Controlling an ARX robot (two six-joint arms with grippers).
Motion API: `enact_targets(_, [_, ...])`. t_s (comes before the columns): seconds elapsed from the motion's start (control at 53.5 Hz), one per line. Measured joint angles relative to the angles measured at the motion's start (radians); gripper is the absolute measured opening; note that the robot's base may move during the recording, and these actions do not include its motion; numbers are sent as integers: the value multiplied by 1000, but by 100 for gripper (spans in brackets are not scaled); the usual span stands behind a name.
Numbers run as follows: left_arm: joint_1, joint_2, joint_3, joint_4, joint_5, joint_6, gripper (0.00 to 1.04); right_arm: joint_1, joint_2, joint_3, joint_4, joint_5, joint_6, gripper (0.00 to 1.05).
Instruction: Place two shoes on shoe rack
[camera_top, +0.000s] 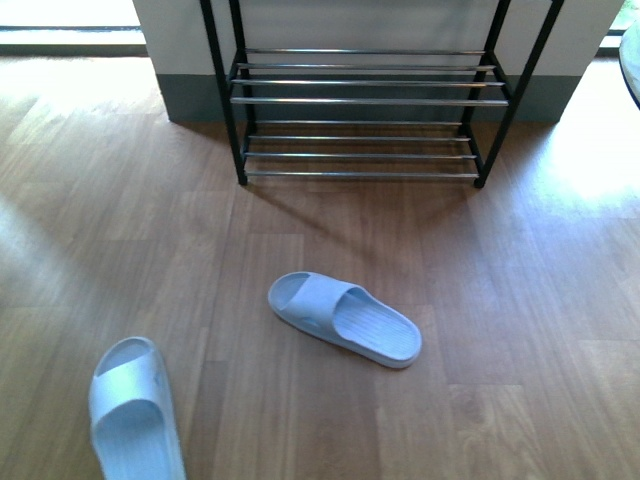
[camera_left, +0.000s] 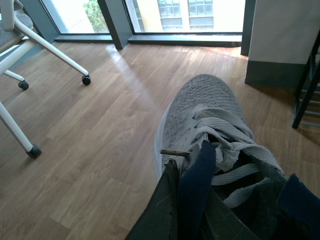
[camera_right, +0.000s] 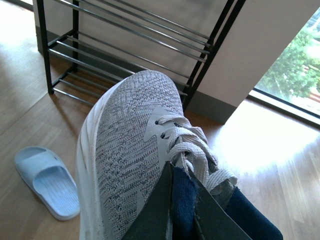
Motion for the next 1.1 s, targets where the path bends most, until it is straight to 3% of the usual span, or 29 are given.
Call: enact_targets(1.103, [0,0,-1,0,3,0,2,0,-1,-2,0,8,5,1])
